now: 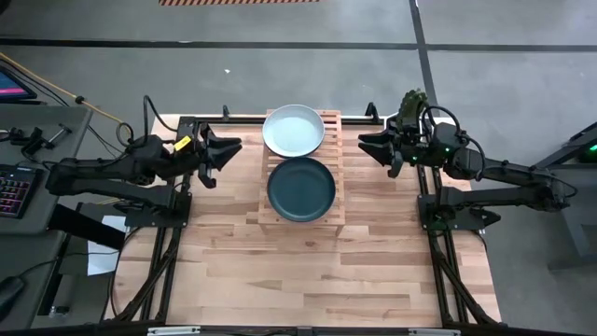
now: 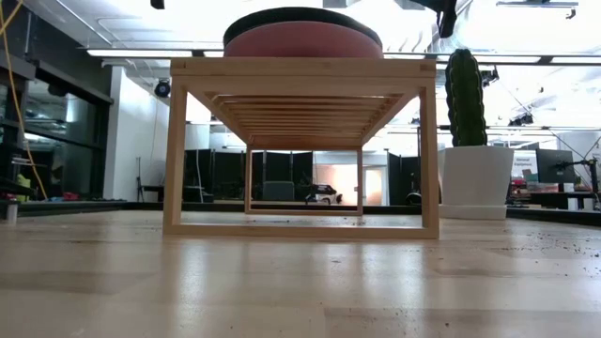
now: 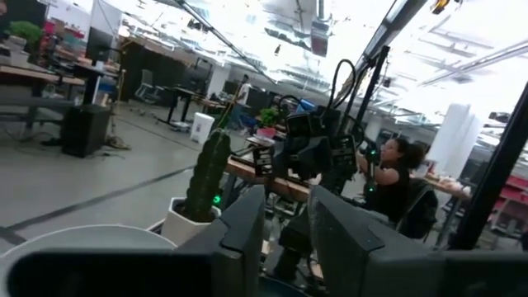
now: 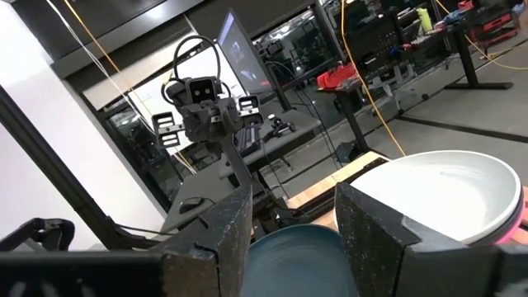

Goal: Place and stack plates onto a shelf
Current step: Return to Home Position

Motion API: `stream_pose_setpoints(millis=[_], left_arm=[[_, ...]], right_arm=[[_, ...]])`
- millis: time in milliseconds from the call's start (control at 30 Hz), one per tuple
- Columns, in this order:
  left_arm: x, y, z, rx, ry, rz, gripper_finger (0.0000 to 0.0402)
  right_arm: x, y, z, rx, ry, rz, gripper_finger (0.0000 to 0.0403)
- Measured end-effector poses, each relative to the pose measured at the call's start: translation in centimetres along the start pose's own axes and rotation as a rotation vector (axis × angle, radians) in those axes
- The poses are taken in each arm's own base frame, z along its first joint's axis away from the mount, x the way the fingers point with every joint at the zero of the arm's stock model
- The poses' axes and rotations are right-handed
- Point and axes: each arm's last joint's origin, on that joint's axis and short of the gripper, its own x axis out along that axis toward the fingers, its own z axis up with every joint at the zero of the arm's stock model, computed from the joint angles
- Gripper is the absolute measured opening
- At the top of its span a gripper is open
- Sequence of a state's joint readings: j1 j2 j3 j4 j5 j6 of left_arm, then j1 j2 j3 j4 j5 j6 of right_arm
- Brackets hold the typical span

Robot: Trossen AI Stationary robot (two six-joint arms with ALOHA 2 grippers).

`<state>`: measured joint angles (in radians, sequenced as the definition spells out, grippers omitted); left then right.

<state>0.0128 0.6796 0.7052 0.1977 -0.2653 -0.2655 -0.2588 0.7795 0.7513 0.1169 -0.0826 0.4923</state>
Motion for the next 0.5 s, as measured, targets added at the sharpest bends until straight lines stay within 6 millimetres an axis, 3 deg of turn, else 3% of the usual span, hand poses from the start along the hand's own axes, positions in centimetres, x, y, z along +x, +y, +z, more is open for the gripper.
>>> stream_pose_setpoints(millis=[233, 500], left_arm=[[0.0, -0.2, -1.2, -0.019, 0.032, -0.02, 0.0008], [-0.6, -0.4, -4.4, -0.055, -0.011, -0.059, 0.0001]], right_arm=[[0.0, 0.0, 0.0, -0.003, 0.0, 0.0, 0.0157], [0.0, 0.0, 0.0, -0.026, 0.0, 0.0, 0.0157]])
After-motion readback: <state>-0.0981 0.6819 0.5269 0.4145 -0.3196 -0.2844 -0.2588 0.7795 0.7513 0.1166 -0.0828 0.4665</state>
